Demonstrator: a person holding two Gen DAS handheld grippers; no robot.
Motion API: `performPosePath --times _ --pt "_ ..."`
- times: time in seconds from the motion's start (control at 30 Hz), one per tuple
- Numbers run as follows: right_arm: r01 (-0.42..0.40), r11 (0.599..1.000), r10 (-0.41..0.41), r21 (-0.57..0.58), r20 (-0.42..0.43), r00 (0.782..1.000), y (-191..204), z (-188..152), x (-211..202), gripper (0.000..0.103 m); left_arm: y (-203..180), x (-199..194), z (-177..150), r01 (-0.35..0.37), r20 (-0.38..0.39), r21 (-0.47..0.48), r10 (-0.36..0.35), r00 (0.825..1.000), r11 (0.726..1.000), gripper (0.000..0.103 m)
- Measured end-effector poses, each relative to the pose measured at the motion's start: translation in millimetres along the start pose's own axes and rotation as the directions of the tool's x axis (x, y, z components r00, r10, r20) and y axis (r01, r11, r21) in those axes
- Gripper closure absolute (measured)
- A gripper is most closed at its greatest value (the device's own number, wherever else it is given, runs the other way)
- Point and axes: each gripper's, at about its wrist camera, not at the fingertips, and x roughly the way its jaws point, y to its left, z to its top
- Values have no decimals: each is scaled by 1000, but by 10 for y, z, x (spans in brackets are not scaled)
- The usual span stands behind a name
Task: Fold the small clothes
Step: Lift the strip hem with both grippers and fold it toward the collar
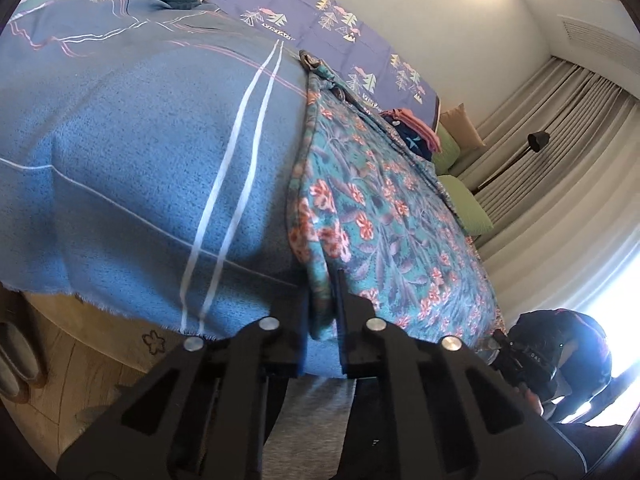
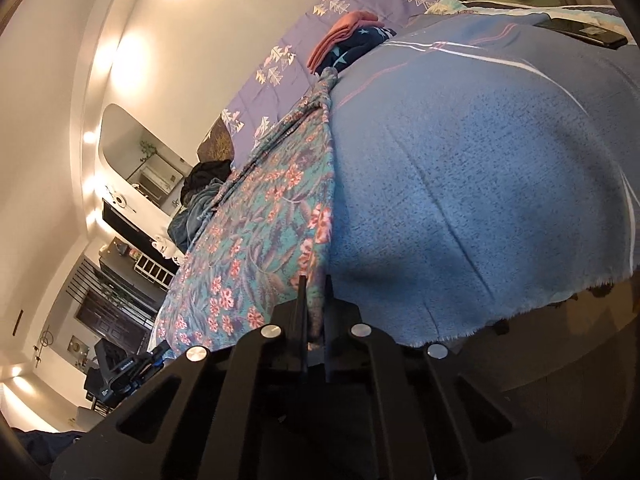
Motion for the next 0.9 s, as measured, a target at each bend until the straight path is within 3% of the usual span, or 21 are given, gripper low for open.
performPosePath --times 0.2,0.43,0.77,0.9 --pt "-98 994 97 40 25 995 95 99 -28 98 -12 -122 61 91 28 -34 -90 996 995 96" --pt "-224 973 220 56 76 973 337 384 -71 98 -201 -217 340 182 66 -38 -179 982 983 96" --pt "-344 936 335 70 109 936 650 925 161 98 -480 -133 903 295 89 -33 -291 952 955 96" --pt "-384 919 372 91 126 920 707 1175 268 98 -516 44 1223 361 97 -69 -354 930 930 96"
